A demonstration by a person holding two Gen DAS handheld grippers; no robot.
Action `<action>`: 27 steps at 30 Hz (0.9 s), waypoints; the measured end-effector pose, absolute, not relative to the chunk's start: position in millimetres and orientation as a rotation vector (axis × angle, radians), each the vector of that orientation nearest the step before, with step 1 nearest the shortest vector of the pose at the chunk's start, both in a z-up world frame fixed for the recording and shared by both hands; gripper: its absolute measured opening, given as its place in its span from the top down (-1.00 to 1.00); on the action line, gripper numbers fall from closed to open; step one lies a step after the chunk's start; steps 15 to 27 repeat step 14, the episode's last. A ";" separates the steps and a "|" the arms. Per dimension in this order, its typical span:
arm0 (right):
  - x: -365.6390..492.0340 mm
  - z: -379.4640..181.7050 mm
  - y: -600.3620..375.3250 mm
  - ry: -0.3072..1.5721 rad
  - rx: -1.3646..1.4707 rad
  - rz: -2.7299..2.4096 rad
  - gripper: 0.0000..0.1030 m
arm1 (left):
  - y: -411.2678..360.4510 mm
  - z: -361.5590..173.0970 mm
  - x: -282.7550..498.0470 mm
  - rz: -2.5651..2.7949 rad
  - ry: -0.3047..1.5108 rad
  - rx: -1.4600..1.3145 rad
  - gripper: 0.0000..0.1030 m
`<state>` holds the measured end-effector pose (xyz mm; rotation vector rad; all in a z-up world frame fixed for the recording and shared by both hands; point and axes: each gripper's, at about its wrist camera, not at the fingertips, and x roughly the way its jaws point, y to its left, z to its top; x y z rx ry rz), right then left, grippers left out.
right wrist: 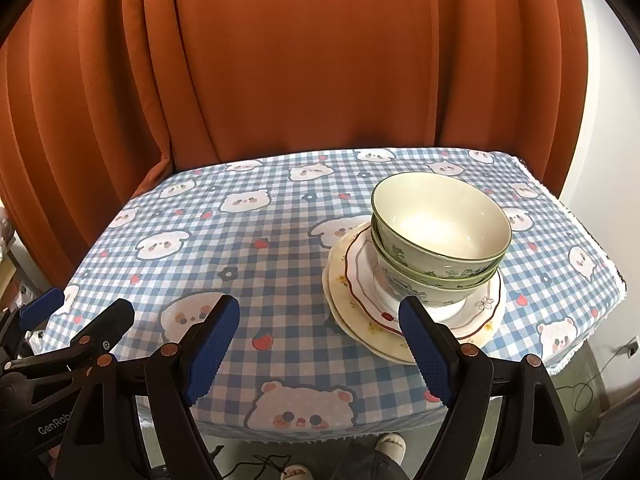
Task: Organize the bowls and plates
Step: 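Pull both grippers back from the bowl and plate stack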
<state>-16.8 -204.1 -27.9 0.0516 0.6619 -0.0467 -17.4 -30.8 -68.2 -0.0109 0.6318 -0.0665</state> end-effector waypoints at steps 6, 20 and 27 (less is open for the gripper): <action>-17.7 -28.1 -203.4 0.662 0.050 -0.046 -0.63 | -30.0 -68.3 -17.1 -0.071 0.633 -0.010 -0.91; -19.0 -28.0 -203.5 0.662 0.049 -0.047 -0.64 | -30.7 -66.4 -17.2 -0.072 0.630 -0.009 -0.91; -19.0 -28.0 -203.5 0.662 0.049 -0.047 -0.64 | -30.7 -66.4 -17.2 -0.072 0.630 -0.009 -0.91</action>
